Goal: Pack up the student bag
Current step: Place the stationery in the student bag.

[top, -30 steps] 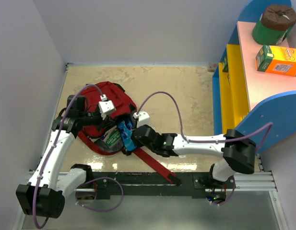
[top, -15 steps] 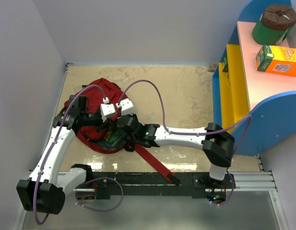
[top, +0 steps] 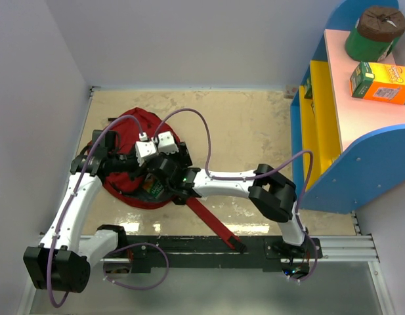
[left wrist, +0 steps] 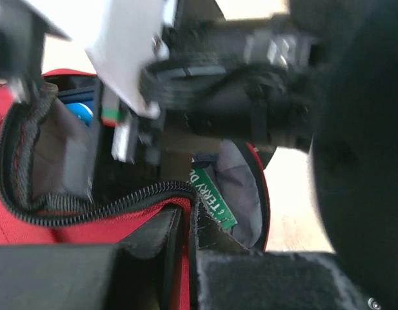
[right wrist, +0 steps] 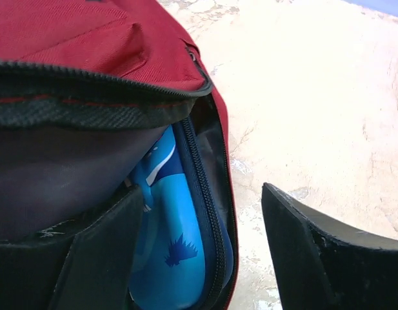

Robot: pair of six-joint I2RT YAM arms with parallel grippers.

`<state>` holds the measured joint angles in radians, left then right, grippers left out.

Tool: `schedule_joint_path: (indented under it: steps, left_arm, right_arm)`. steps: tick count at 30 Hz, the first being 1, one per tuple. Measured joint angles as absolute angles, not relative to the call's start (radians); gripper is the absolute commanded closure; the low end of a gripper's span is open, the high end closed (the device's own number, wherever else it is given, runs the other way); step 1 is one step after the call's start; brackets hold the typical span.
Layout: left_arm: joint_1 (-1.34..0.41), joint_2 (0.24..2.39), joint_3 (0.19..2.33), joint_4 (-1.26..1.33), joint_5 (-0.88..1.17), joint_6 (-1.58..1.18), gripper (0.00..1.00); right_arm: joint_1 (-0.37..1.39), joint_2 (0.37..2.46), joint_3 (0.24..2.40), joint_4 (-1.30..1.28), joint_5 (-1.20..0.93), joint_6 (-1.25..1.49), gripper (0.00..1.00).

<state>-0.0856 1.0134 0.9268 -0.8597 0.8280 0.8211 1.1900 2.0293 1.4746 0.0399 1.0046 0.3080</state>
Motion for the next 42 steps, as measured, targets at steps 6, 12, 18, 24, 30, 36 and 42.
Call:
schedule_joint_path:
  steps: [6, 12, 18, 24, 30, 36, 42]
  left_arm:
    - [-0.096, 1.002, 0.927, -0.847, 0.842, 0.804, 1.00]
    - [-0.099, 0.991, 0.926, -0.825, 0.842, 0.768, 1.00]
    - [-0.099, 0.986, 0.925, -0.810, 0.841, 0.744, 1.00]
    - [-0.099, 0.983, 0.925, -0.801, 0.841, 0.733, 1.00]
    - [-0.099, 0.982, 0.925, -0.800, 0.841, 0.721, 1.00]
    - [-0.099, 0.983, 0.925, -0.799, 0.841, 0.718, 1.00]
    - [-0.099, 0.991, 0.925, -0.795, 0.841, 0.720, 1.00]
  right_arm:
    - [1.148, 1.929, 1.336, -0.010, 0.983, 0.416, 0.71]
    - [1.127, 1.703, 1.032, 0.038, 0.906, 0.492, 0.81]
    - [1.092, 1.582, 0.929, 0.084, 0.838, 0.558, 1.00]
    - [1.004, 1.684, 0.963, 0.098, 0.794, 0.596, 1.00]
    - [1.008, 1.834, 1.061, 0.105, 0.726, 0.620, 1.00]
    - [1.010, 1.914, 1.205, 0.097, 0.681, 0.646, 1.00]
    - [1.004, 2.027, 1.399, 0.063, 0.682, 0.697, 1.00]
